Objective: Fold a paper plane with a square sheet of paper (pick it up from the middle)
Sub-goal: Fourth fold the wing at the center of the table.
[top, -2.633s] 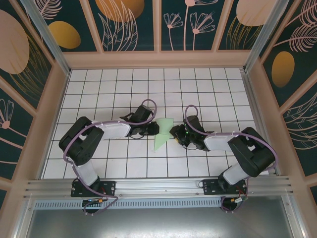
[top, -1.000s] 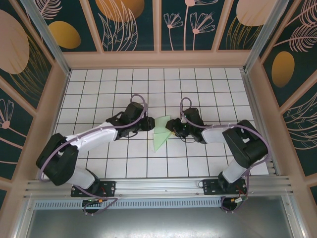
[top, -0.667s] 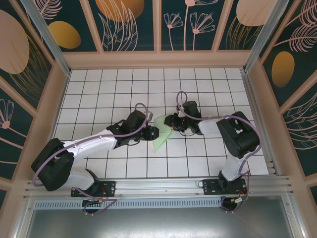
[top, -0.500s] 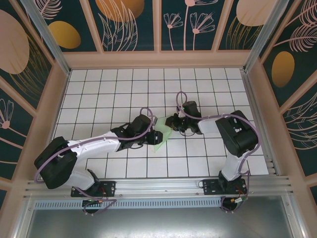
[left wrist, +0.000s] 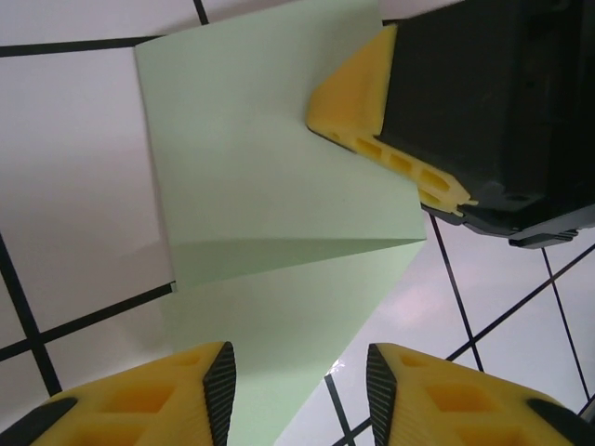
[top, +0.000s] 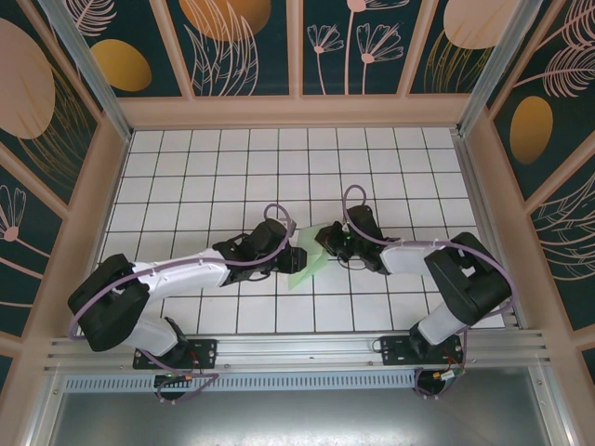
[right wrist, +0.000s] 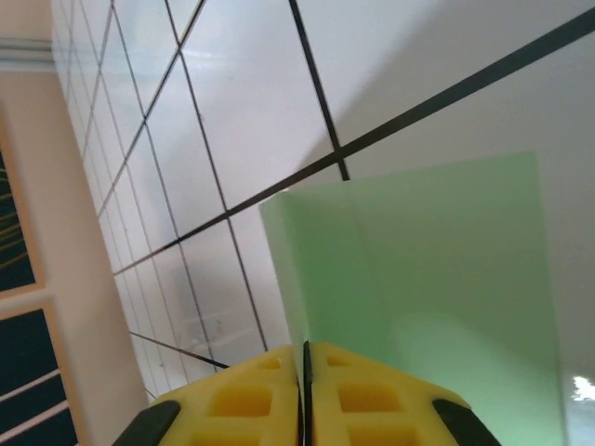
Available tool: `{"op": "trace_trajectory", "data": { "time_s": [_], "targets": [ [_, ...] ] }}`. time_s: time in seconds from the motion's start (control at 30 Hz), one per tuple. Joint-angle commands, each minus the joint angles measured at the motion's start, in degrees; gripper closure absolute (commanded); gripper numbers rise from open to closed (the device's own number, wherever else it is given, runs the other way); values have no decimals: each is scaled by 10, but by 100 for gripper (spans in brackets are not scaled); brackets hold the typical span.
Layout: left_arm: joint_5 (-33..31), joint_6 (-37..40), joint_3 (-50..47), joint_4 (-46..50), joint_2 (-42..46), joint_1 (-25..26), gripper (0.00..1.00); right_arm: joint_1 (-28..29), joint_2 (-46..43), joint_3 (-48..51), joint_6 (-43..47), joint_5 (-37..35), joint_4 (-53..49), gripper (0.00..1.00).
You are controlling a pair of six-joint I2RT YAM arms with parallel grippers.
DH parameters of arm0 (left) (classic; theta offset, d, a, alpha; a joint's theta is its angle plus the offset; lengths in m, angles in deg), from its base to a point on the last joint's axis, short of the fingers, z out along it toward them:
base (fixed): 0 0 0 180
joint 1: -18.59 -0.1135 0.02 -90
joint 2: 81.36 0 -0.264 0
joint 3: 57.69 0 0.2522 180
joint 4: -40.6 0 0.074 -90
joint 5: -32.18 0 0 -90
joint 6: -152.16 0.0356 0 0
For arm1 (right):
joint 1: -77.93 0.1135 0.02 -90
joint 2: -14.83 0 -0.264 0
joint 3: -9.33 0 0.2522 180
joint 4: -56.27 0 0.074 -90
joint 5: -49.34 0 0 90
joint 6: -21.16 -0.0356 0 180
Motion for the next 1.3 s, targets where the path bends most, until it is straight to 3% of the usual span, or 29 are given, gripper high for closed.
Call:
{"op": "trace_trajectory", "data": {
  "time_s": [0.0, 0.37, 0.8, 1.07, 1.27],
  "targets": [
    [-20, 21, -1, -2, -18, 16, 55, 0, -9, 6, -22, -28, 2, 85],
    [-82, 5, 15, 4, -61, 61, 49, -17, 2, -8, 29, 39, -8, 75],
    [-120, 11, 37, 11, -118, 82, 48, -22, 4, -23, 47, 65, -22, 74],
    [-132, 13, 34, 12, -126, 85, 52, -22, 4, -31, 49, 68, -31, 74],
    [-137, 18, 33, 14, -118, 87, 50, -22, 4, -36, 50, 73, -29, 77]
  ]
}}
